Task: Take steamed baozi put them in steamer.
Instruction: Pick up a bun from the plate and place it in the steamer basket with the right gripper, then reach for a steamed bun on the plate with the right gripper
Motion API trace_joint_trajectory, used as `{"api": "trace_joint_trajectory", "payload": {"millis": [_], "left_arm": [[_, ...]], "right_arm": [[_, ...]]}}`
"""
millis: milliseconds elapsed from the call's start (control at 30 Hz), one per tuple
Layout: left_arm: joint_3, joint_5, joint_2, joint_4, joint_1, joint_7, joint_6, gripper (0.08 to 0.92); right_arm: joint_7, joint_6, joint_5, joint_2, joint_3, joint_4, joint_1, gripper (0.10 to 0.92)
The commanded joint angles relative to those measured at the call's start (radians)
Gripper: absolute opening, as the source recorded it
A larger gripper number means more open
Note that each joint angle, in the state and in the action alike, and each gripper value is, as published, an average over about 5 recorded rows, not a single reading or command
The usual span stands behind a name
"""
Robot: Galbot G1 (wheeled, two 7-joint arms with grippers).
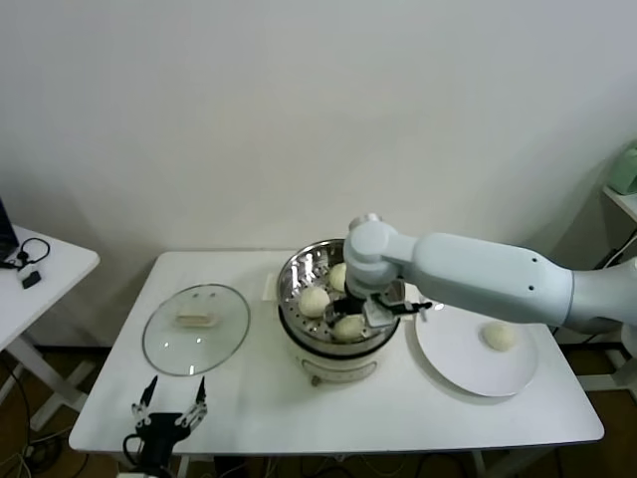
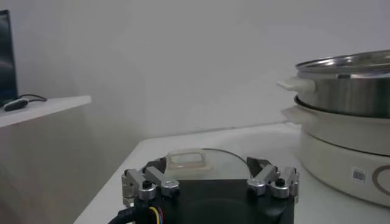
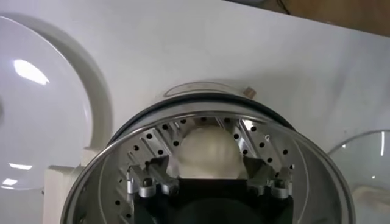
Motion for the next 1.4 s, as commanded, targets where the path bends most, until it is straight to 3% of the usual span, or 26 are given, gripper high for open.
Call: {"api": "trace_joint_trajectory", "payload": {"millis": [33, 300, 567, 733, 967, 1200, 1400], "left_arm": [[-0.001, 0.001, 0.000, 0.000, -0.001, -0.001, 0.002, 0.823], [-0.003, -0.007, 0.007, -0.004, 0.000, -0.001, 0.002, 0.823], [0.001, -0.039, 0.020, -0.013, -0.015, 0.001, 0.004, 0.823], [0.009, -0.041, 0.026, -0.023, -0.023, 0.003, 0.006, 0.823], [0.016, -0.040, 0.028, -0.018, -0.035, 0.004, 0.008, 0.823], [0.017, -0.037, 0.031, -0.020, -0.038, 0.005, 0.010, 0.823], [0.017, -0.033, 0.026, -0.020, -0.036, 0.006, 0.012, 0.823]], "right_arm": [[-0.006, 0.010, 0.023, -0.001, 0.013, -0.005, 0.012, 0.820], [-0.046, -0.030, 0.246, -0.034, 0.004, -0.078, 0.167, 0.823], [-0.039, -0.471, 0.896, -0.103, -0.251, -0.298, 0.459, 0.823], [-0.031, -0.600, 1.059, -0.199, -0.298, -0.429, 0.480, 0.823], [-0.018, -0.643, 0.981, -0.375, -0.243, -0.496, 0.376, 0.823], [-0.027, -0.592, 0.681, -0.509, 0.039, -0.507, 0.047, 0.823], [-0.021, -0.536, 0.464, -0.530, 0.209, -0.513, -0.187, 0.823]]}}
